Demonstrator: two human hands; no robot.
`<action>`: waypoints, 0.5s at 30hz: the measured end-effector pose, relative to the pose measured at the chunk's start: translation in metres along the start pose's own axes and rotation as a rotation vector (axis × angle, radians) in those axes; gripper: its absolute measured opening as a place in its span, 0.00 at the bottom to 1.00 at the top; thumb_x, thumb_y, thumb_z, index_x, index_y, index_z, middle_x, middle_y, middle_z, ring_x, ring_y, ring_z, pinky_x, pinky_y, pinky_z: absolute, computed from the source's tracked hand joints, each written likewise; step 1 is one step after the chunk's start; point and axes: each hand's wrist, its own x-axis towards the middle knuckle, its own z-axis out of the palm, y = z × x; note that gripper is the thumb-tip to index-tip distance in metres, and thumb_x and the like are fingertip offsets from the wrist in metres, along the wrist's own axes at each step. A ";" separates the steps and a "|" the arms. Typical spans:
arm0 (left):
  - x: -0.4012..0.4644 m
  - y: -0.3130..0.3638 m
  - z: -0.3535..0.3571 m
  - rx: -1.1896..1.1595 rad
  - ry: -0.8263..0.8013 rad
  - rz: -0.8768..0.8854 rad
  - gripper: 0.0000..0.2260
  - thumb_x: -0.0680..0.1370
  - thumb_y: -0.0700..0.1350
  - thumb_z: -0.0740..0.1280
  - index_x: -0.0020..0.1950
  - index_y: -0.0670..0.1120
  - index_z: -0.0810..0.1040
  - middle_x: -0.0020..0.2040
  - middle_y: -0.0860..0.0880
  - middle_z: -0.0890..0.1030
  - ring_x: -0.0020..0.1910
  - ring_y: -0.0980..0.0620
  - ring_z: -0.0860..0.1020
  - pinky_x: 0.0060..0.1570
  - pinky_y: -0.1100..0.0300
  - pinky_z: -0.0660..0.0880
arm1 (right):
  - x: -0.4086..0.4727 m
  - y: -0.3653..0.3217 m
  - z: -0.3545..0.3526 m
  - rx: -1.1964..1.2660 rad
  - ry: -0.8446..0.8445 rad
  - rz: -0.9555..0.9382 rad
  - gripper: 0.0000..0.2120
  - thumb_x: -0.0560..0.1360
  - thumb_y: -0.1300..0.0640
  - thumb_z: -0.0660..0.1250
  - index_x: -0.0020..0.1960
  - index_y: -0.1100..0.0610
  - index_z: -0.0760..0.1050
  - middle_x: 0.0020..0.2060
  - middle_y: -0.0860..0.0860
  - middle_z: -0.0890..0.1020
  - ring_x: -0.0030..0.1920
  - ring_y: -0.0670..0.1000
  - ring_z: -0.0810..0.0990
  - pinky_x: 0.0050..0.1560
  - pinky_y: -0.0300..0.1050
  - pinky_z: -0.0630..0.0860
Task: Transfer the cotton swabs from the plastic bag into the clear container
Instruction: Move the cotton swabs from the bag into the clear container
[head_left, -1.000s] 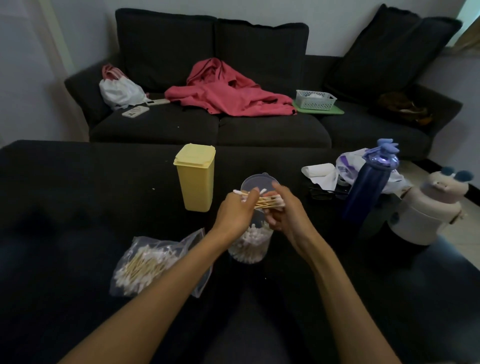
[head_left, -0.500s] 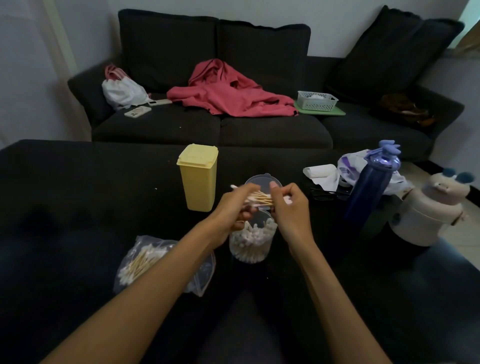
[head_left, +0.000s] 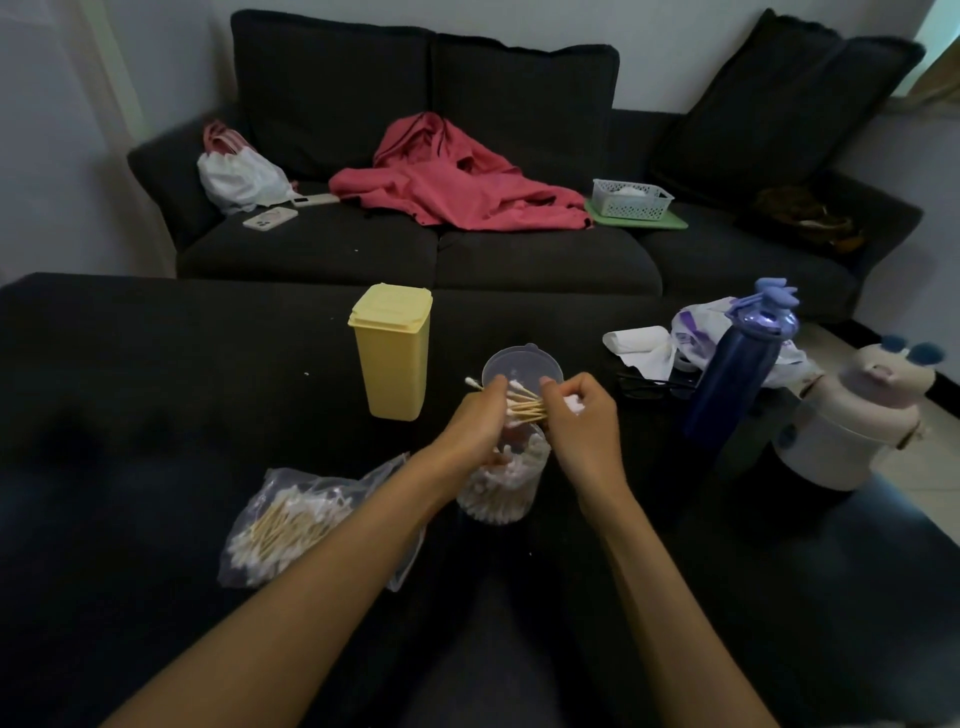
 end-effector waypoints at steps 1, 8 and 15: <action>0.000 0.000 0.000 -0.039 0.005 -0.011 0.21 0.83 0.51 0.47 0.60 0.42 0.74 0.54 0.42 0.79 0.52 0.48 0.77 0.52 0.55 0.73 | 0.000 0.001 0.000 -0.007 0.015 0.013 0.06 0.78 0.55 0.62 0.44 0.56 0.70 0.42 0.51 0.78 0.38 0.43 0.79 0.29 0.30 0.70; 0.000 0.003 0.000 -0.145 -0.082 0.097 0.16 0.82 0.49 0.51 0.46 0.48 0.77 0.50 0.44 0.80 0.54 0.48 0.77 0.62 0.51 0.71 | -0.003 -0.011 -0.001 0.304 -0.035 0.174 0.08 0.78 0.54 0.62 0.50 0.59 0.74 0.39 0.51 0.78 0.28 0.39 0.77 0.24 0.30 0.70; 0.000 0.007 -0.003 -0.131 -0.168 0.138 0.13 0.82 0.53 0.50 0.52 0.55 0.74 0.56 0.48 0.77 0.62 0.48 0.74 0.68 0.48 0.65 | -0.006 -0.013 -0.002 0.261 -0.064 0.055 0.11 0.77 0.50 0.62 0.48 0.58 0.74 0.38 0.49 0.79 0.33 0.39 0.80 0.29 0.31 0.72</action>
